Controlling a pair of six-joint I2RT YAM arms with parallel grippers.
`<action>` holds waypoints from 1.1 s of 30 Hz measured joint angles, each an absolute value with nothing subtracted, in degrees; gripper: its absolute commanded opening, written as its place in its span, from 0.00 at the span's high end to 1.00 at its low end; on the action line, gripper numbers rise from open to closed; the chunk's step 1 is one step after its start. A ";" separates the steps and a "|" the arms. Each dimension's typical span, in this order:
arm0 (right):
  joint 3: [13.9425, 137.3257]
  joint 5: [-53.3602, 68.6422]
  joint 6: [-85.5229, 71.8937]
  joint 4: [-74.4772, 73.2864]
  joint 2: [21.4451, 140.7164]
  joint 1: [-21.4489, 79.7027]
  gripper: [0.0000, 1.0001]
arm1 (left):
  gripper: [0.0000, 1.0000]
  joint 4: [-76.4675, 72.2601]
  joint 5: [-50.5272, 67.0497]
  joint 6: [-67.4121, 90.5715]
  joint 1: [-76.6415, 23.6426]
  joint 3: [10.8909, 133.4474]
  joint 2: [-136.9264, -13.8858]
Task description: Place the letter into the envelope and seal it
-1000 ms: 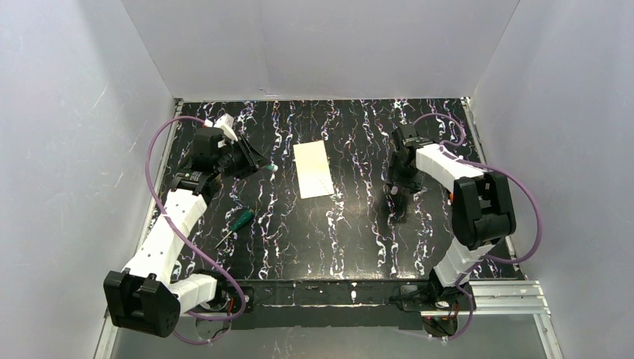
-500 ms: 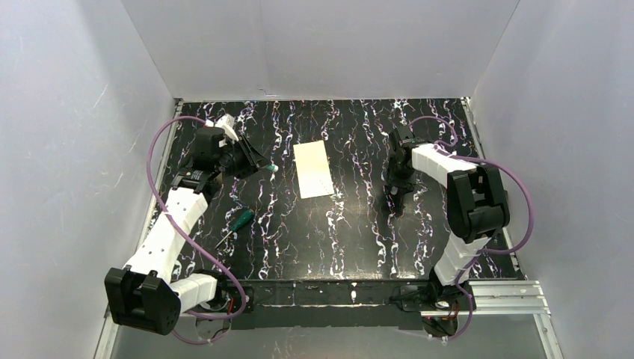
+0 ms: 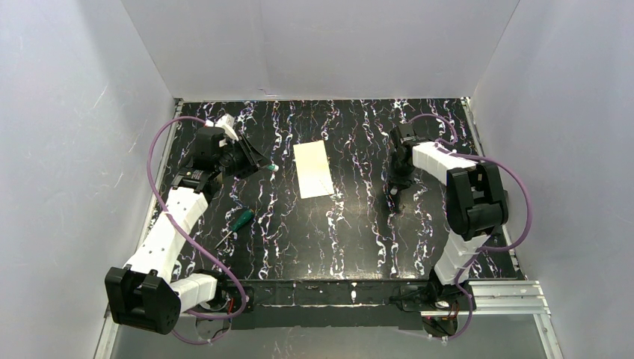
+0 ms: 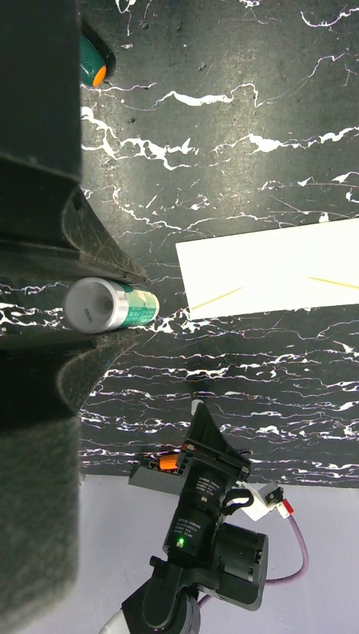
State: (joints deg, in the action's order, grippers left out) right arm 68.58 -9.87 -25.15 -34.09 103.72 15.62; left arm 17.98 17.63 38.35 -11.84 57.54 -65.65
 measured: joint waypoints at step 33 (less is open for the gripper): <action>60.20 36.53 -81.23 33.95 80.66 24.43 0.99 | 1.00 -3.14 36.67 83.61 -12.56 65.65 -71.11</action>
State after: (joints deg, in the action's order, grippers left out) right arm 60.20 36.53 -81.23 33.95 80.66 24.43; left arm -3.14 36.67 83.61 -12.56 65.65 -71.11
